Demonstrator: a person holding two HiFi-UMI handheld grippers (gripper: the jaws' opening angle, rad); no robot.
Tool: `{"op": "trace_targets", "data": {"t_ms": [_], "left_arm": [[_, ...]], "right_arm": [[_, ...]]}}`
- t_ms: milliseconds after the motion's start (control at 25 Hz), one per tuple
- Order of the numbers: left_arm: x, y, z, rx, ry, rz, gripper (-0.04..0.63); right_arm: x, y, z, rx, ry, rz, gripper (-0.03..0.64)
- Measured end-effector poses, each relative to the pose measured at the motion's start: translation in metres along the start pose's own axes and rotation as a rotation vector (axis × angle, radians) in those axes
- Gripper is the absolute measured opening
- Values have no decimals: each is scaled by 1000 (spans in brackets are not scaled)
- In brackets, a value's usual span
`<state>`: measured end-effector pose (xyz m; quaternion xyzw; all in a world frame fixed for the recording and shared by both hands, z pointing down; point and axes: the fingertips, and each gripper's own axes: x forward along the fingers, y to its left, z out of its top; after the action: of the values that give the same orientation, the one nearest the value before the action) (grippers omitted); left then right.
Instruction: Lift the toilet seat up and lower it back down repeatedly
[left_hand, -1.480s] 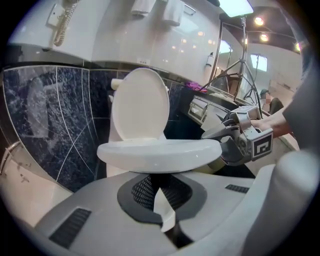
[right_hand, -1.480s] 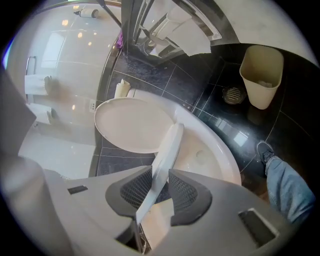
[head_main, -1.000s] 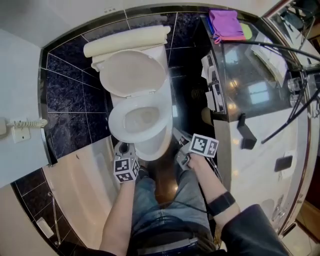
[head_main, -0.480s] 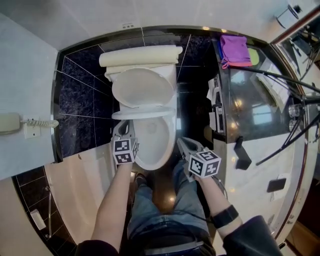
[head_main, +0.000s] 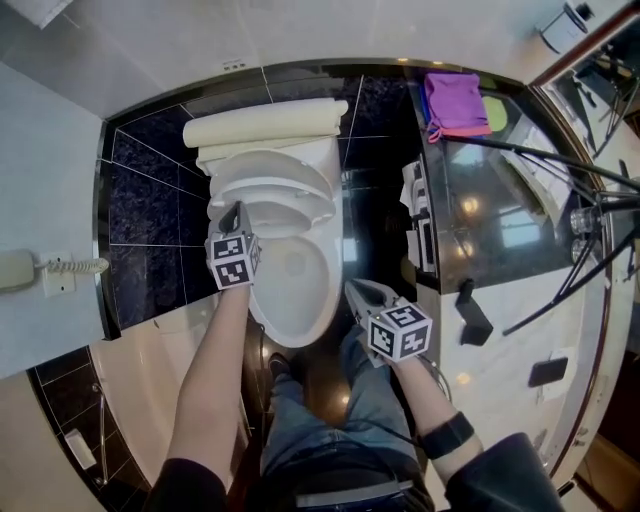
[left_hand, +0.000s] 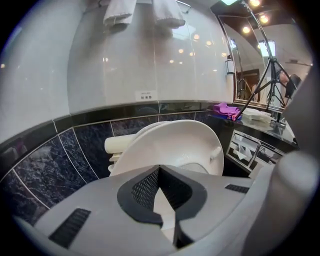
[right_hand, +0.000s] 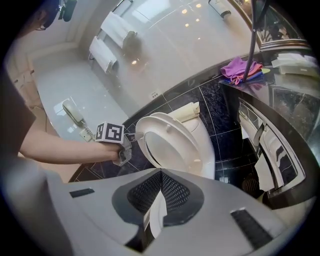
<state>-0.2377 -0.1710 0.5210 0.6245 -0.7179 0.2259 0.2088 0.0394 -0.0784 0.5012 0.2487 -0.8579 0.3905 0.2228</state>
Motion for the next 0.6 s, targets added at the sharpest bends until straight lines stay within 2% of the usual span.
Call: {"op": "trace_targets", "data": {"t_ms": [280,600], "left_arm": [[2,-1,4,27,13,1,-2],[-37,-12,2,36,10,-41,-2]], "right_arm": [[0,-8,7,-16,-1,-3,2],[-1,6,22,-58,-27,-7,2]]}}
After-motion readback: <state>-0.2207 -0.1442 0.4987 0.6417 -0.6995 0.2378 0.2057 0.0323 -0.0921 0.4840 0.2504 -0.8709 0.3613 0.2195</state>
